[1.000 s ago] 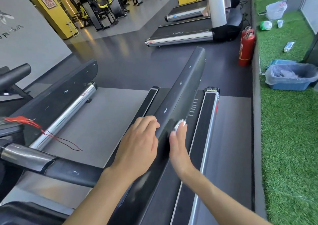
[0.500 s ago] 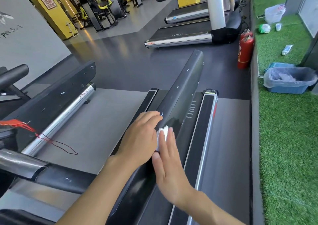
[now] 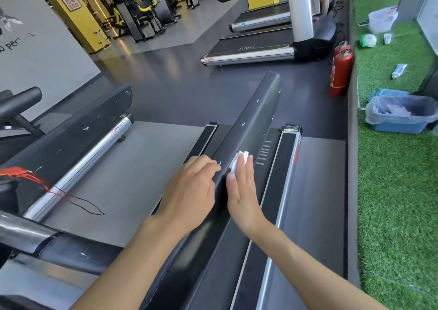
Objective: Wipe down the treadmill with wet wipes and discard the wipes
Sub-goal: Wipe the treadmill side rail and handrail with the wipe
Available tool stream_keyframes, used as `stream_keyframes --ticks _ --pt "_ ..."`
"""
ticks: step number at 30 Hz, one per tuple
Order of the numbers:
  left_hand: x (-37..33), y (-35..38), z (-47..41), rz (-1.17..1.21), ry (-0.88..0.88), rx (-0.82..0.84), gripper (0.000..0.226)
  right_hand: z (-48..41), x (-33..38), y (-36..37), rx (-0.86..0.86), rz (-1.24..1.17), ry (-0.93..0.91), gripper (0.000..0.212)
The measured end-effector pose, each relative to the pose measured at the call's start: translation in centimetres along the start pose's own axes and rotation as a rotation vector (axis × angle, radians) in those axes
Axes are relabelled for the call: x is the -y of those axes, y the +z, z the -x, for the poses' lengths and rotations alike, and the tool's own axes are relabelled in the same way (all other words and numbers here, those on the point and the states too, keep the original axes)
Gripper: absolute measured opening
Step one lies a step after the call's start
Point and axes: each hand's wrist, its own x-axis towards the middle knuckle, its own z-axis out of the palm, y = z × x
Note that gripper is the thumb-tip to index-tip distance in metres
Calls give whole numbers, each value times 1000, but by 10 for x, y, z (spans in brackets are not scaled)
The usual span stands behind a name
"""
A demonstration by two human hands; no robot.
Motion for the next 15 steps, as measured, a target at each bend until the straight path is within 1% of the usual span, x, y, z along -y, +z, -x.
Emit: stream_keyframes --ticks 2,4,6,8,11,12,13,15 --pt "-5 2 -9 -8 7 11 44 7 5 3 -5 -9 -13 60" --pt "-10 6 -16 13 10 18 47 36 4 9 47 2 -101 62" --pt "-11 10 -18 48 -6 32 48 53 -3 10 110 15 -143 63" --pt "-12 11 -18 52 -19 38 42 37 -12 7 97 -10 -119 62" --pt "-13 10 -18 39 -21 45 39 5 -16 1 40 -124 49 60" --pt "-13 10 -18 42 -27 48 39 6 -14 2 46 -153 69 60" --pt "-13 9 -19 48 -33 50 39 15 -13 5 65 -168 57 61" --pt "-13 9 -19 60 -36 45 39 44 -11 12 110 -157 -27 64"
